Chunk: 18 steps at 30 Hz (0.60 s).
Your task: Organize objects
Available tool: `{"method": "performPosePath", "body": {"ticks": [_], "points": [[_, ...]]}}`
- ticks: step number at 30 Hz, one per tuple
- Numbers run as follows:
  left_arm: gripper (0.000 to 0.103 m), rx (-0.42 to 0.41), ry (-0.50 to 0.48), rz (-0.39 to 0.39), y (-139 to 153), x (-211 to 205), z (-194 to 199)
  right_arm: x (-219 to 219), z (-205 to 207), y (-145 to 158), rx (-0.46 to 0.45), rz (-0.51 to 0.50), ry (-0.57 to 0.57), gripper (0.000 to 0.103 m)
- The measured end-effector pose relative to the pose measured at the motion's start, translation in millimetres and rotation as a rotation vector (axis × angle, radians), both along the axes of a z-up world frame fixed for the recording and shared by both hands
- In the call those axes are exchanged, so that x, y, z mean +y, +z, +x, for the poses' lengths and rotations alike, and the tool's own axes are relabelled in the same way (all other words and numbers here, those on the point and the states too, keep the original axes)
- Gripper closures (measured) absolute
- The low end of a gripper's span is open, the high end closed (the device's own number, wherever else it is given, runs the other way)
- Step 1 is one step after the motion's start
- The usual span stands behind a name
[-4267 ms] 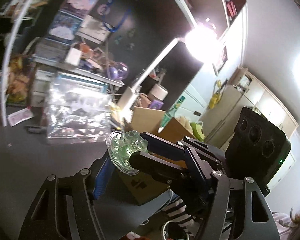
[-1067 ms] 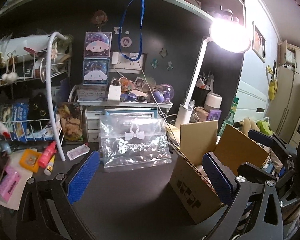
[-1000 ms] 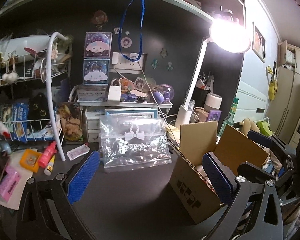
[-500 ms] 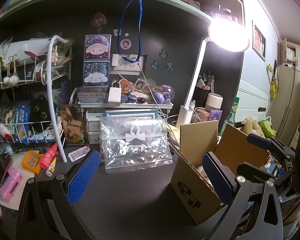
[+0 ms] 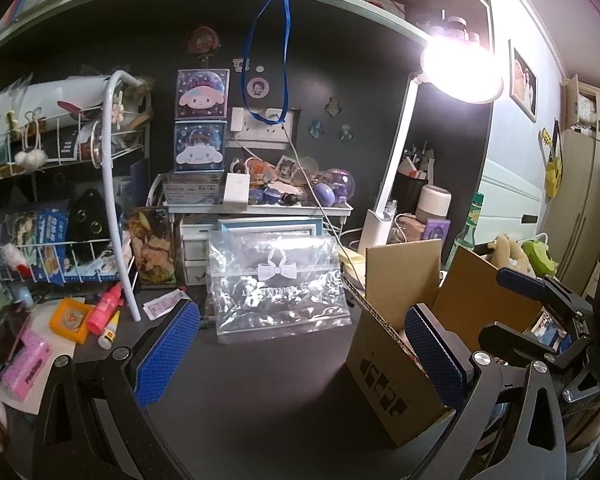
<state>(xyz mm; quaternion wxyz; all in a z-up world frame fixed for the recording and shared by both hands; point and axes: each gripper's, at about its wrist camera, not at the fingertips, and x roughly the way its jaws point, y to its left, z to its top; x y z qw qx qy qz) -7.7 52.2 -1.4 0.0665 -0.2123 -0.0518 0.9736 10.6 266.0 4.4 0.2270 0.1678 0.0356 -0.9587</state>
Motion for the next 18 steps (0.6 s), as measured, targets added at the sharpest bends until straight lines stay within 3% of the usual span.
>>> {"method": "performPosePath", "body": {"ticks": [18], "points": [[0.0, -0.007, -0.012, -0.005, -0.5, 5.1, 3.1, 2.8, 7.0, -2.0, -0.012, -0.014, 0.005, 0.0]]}}
